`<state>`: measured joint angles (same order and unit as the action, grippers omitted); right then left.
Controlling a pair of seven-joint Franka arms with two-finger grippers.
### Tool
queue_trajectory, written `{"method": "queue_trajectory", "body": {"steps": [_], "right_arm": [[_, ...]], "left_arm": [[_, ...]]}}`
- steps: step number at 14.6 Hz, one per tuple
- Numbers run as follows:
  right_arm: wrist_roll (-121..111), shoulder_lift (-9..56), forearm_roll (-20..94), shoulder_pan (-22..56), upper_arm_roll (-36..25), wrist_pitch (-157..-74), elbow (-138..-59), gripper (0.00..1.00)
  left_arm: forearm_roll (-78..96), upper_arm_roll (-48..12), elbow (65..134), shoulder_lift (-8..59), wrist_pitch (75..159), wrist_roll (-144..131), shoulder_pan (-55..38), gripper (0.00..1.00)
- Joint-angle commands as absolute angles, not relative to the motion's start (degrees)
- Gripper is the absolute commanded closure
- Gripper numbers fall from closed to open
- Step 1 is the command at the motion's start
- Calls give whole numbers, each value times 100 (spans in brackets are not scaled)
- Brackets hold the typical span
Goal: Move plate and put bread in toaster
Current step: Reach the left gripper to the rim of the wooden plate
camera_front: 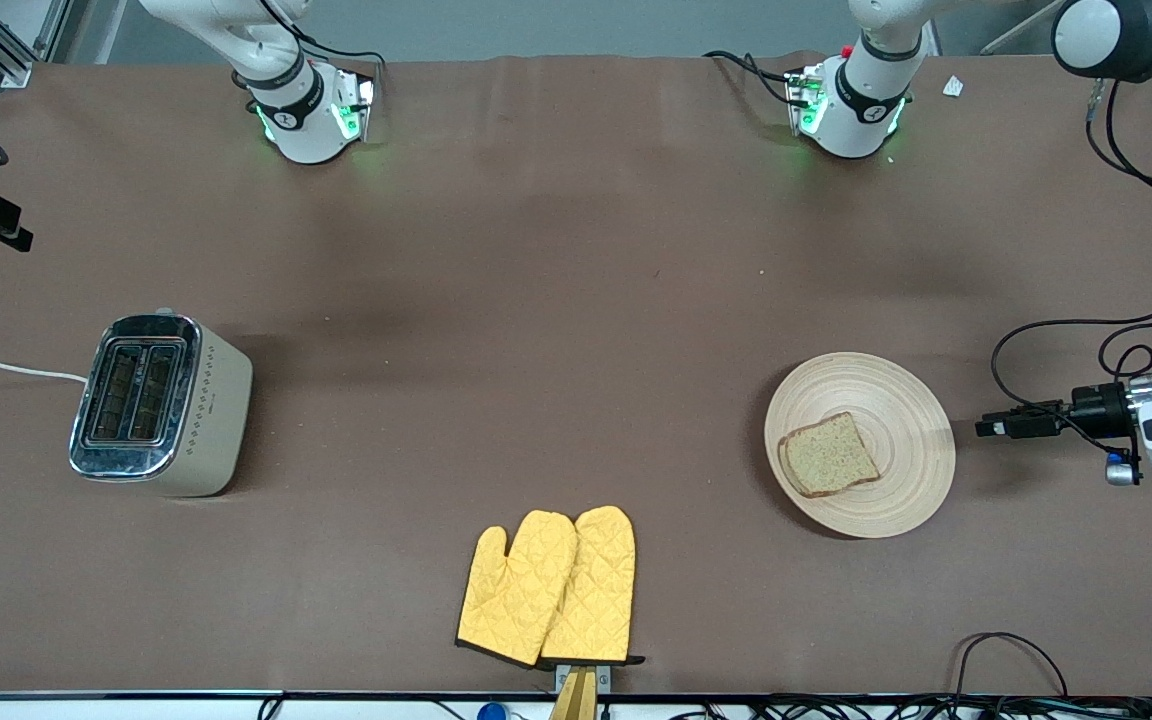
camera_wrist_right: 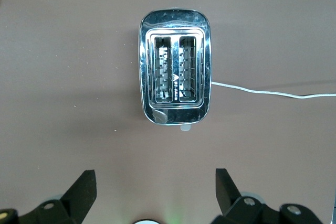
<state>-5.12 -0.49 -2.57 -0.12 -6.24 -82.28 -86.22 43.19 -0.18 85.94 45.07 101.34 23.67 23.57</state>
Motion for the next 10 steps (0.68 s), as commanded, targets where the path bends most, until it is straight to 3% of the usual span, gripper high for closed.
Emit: {"method": "queue_trajectory", "body": {"steps": [1, 6, 10], "right_arm": [[-457, -88, -123, -79, -554, -8130, -8613, 0], [-448, -97, -97, -35, -554, -8069, -8613, 0], [-457, -97, -97, -18, -554, -8095, -8622, 0]], "left_arm": [[4508, -62, 8438, 4710, 10291, 2461, 2356, 41], [4939, -114, 8420, 4992, 10450, 2505, 2268, 52], [4939, -193, 8420, 5080, 10450, 2522, 2276, 68]]}}
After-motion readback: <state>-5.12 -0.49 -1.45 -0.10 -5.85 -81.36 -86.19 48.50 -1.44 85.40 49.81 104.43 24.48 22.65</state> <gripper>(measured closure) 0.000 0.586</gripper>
